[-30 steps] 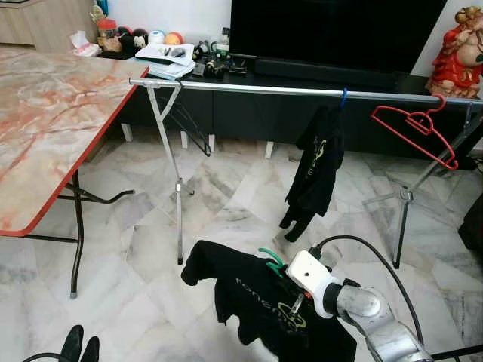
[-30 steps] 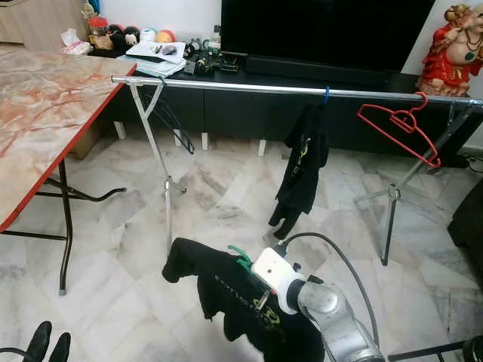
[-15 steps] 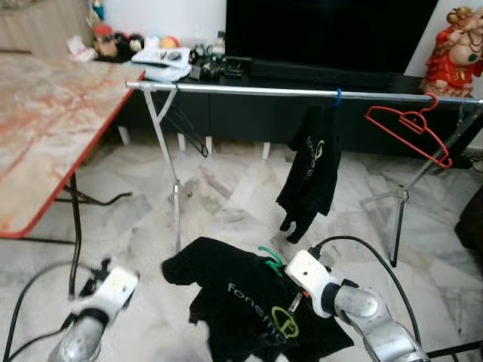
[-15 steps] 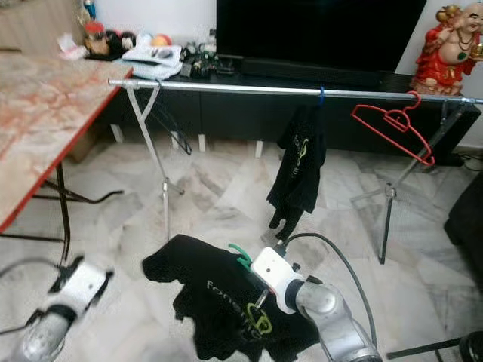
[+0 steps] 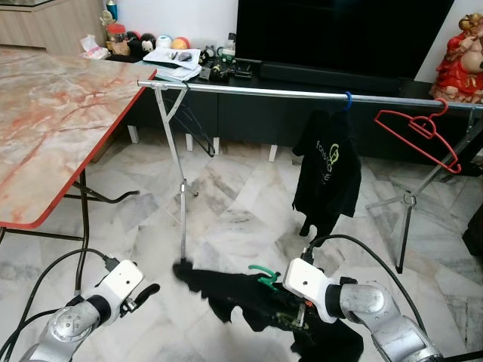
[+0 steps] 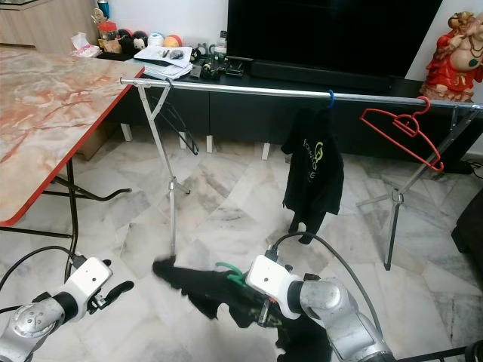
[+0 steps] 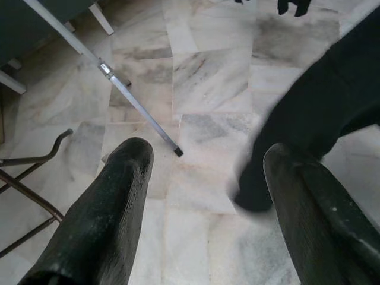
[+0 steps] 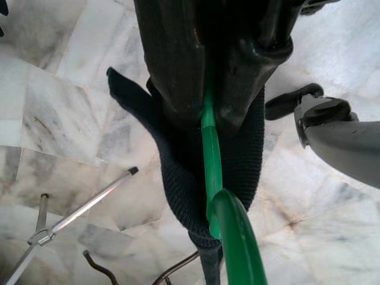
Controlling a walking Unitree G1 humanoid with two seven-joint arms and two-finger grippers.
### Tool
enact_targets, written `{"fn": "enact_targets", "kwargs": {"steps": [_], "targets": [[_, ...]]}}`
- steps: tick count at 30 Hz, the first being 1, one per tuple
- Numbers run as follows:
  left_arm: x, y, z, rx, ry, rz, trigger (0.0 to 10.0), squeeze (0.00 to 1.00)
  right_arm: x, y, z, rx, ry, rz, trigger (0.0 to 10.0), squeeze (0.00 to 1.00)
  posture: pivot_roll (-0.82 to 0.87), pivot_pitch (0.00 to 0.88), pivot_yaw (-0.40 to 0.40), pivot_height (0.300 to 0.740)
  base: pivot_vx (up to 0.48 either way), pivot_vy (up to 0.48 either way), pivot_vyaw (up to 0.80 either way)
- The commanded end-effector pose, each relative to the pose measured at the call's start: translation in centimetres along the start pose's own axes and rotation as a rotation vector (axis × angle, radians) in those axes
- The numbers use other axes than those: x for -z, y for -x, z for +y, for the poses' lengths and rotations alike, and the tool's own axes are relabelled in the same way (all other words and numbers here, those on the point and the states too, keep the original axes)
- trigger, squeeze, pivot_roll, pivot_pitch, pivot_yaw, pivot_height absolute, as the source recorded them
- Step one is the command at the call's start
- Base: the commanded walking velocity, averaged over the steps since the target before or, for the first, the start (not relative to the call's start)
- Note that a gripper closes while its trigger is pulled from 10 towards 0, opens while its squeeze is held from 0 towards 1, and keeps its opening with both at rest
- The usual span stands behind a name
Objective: Hang hanger
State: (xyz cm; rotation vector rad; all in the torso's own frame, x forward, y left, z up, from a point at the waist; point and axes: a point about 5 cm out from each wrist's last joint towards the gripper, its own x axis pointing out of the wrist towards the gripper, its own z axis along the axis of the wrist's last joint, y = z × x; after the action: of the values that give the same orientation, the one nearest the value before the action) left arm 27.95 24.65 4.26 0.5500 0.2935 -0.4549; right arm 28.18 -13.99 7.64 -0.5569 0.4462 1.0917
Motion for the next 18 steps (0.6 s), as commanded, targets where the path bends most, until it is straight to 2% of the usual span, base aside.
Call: {"fn": "enact_targets", "kwargs": {"steps": [1,6,18], "targets": [[-0.3,-0.1,0.1,0.013,-0.007,-0.013,10.0,0.00,-0.8,0.7,0.0,-0.021,0.022,-0.030,10.0,0.00,0.09,0.076,-0.046,0.740,0.000,0.000,0.00],[-0.9,-0.6,-0.5,0.075,0.012,-0.045,10.0,0.00,-1.0,1.9,0.4,-0.089,0.048,-0.032,10.0,0.00,0.08,0.079,-0.049,0.740,0.000,0.000,0.00],[-1.0,-0.9,-1.7,0.273,-0.003,0.001,10.0,0.00,-2.4,2.4,0.5,-0.121,0.076,-0.069,10.0,0.00,0.08,0.102,-0.047,0.740,0.000,0.000,0.00]]}}
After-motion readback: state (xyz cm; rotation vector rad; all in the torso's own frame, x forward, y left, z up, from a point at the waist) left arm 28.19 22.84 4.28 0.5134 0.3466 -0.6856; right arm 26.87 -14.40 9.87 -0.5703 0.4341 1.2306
